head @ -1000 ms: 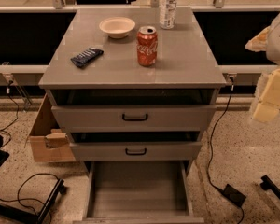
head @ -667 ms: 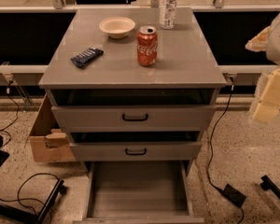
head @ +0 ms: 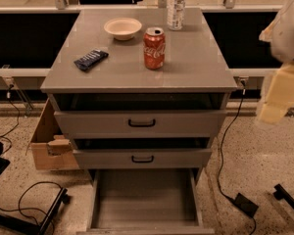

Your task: Close bottom drawer

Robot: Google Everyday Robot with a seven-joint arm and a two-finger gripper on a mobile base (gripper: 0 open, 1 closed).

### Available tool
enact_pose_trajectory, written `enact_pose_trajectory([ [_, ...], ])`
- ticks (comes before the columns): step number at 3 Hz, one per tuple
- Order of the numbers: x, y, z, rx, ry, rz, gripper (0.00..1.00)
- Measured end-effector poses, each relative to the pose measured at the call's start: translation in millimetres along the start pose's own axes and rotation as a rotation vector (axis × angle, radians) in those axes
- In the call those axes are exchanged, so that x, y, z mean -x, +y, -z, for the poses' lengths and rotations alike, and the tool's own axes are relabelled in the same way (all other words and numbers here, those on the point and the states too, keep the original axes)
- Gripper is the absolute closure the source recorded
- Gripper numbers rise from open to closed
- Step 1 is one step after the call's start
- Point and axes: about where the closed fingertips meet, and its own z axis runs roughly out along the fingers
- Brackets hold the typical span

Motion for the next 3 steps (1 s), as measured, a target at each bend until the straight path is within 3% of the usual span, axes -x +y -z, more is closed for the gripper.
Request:
enact_pose_trajectory([
  [1, -2, 25, -37, -0.021, 0.066, -0.019, 0.0],
  [3, -37, 99, -166, 0.059, 0.165, -0.1, 0.0],
])
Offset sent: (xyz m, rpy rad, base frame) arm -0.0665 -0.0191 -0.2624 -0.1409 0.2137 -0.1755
